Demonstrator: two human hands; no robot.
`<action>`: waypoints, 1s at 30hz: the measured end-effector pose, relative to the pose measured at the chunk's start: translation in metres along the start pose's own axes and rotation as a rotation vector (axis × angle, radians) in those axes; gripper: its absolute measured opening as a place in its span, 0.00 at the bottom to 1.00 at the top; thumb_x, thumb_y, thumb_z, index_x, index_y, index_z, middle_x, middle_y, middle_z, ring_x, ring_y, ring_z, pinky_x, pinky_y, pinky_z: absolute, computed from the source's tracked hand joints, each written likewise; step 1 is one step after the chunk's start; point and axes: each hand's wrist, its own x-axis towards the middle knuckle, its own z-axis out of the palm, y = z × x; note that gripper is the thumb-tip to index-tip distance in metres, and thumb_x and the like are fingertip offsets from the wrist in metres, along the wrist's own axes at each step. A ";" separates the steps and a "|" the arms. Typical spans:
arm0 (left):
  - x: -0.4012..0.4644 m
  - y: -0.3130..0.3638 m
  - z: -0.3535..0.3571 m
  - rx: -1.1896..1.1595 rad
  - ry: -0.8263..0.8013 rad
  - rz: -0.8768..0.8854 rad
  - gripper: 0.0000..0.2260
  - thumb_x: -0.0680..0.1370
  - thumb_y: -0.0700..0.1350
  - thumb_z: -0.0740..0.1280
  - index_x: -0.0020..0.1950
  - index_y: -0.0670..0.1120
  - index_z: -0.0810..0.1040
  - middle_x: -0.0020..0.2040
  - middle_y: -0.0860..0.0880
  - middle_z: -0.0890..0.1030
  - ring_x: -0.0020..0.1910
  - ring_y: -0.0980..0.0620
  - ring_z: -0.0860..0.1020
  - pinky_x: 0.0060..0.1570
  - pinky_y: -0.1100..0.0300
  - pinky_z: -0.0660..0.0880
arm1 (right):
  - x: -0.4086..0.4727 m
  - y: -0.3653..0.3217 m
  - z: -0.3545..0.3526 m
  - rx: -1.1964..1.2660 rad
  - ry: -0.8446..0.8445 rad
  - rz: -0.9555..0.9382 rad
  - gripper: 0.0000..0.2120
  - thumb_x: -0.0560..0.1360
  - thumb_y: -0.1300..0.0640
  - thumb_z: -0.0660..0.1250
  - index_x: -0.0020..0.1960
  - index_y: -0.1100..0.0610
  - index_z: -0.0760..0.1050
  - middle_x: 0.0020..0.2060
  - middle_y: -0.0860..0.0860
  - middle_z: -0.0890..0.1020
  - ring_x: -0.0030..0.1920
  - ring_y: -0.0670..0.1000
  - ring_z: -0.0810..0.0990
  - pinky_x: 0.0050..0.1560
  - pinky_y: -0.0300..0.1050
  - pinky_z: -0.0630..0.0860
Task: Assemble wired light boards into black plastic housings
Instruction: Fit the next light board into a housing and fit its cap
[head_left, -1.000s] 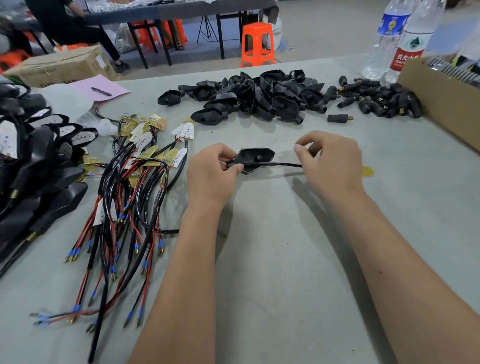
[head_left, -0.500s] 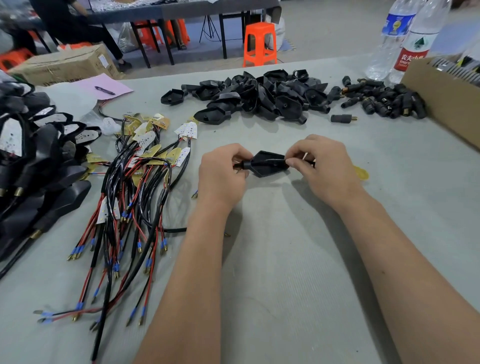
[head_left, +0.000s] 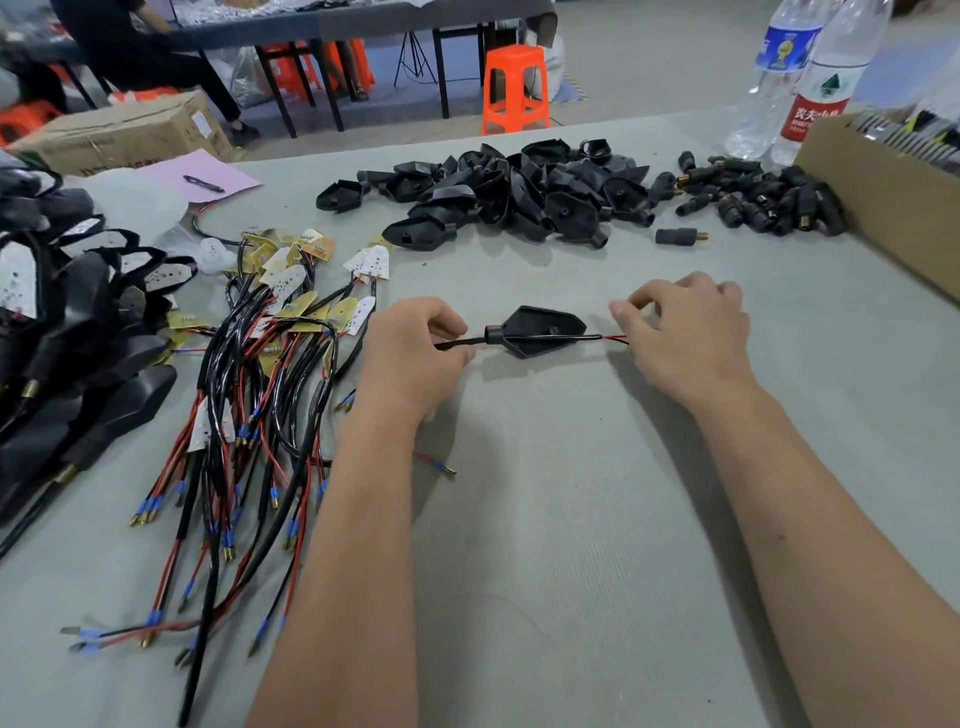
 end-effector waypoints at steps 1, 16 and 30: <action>0.000 0.000 -0.001 0.006 -0.006 -0.001 0.06 0.72 0.38 0.78 0.46 0.46 0.85 0.42 0.51 0.84 0.43 0.56 0.82 0.47 0.64 0.78 | 0.000 0.001 0.000 -0.003 0.009 0.037 0.20 0.82 0.37 0.59 0.58 0.50 0.82 0.59 0.58 0.77 0.66 0.62 0.66 0.62 0.58 0.67; -0.001 0.001 0.001 -0.037 -0.058 0.041 0.06 0.71 0.36 0.78 0.43 0.46 0.87 0.40 0.49 0.85 0.41 0.53 0.82 0.45 0.61 0.77 | 0.004 0.002 -0.008 0.375 -0.117 -0.047 0.16 0.84 0.49 0.62 0.40 0.54 0.74 0.35 0.49 0.78 0.37 0.50 0.74 0.37 0.47 0.68; 0.003 -0.007 -0.001 -0.001 0.021 0.024 0.07 0.73 0.38 0.77 0.45 0.50 0.87 0.38 0.56 0.83 0.37 0.61 0.77 0.41 0.68 0.72 | 0.011 0.007 0.004 0.956 -0.092 0.112 0.06 0.81 0.63 0.67 0.47 0.56 0.80 0.33 0.50 0.83 0.31 0.48 0.81 0.31 0.38 0.75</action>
